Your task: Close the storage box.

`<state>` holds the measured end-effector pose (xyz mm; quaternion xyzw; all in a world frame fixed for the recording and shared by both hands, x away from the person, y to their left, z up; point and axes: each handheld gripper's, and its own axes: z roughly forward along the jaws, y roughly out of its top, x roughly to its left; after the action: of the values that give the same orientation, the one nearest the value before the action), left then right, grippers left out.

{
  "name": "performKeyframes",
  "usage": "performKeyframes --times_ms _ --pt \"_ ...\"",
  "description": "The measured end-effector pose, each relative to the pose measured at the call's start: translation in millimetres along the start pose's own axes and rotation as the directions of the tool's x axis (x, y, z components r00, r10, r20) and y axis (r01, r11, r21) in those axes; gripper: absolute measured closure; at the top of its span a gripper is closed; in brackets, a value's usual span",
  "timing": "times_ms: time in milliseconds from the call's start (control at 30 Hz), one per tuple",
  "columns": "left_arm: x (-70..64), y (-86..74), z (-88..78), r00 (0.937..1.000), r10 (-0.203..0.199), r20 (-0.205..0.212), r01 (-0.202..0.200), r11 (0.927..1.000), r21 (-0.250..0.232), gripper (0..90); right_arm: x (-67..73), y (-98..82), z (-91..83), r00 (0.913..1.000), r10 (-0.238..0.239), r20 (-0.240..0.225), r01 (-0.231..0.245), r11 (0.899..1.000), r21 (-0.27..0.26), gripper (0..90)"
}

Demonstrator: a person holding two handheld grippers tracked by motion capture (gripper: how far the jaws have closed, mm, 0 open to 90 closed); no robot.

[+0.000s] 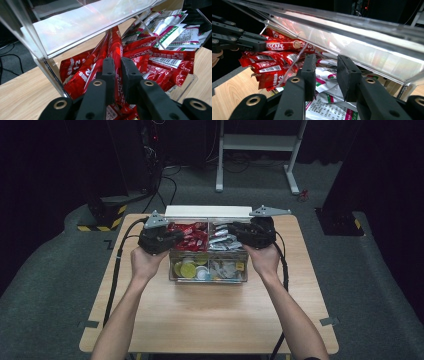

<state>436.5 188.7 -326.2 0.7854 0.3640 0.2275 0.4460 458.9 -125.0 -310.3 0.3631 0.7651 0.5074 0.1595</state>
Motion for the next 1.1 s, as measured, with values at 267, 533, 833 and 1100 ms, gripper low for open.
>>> performKeyframes --times_ms 267,533,833,1100 --pt "1.6 0.4 -8.0 0.9995 -0.007 0.031 0.007 1.0000 -0.005 83.9 0.2 0.2 0.2 1.0000 -0.004 0.002 0.004 1.000 0.000 68.4" --pt "-0.9 -1.7 -18.7 0.9985 0.009 0.054 -0.008 0.9998 -0.018 84.7 0.7 0.2 0.1 1.0000 -0.003 0.004 0.003 1.000 0.001 68.2" --pt "-2.4 -5.7 -30.0 0.9978 0.021 0.063 -0.020 0.9996 -0.019 85.7 1.1 0.4 0.2 1.0000 -0.003 0.006 0.003 1.000 0.001 67.9" --pt "-0.7 -7.9 -36.6 0.9971 0.014 0.074 -0.012 0.9996 -0.025 86.0 1.1 0.6 0.1 1.0000 -0.002 0.006 0.002 1.000 0.004 67.9"
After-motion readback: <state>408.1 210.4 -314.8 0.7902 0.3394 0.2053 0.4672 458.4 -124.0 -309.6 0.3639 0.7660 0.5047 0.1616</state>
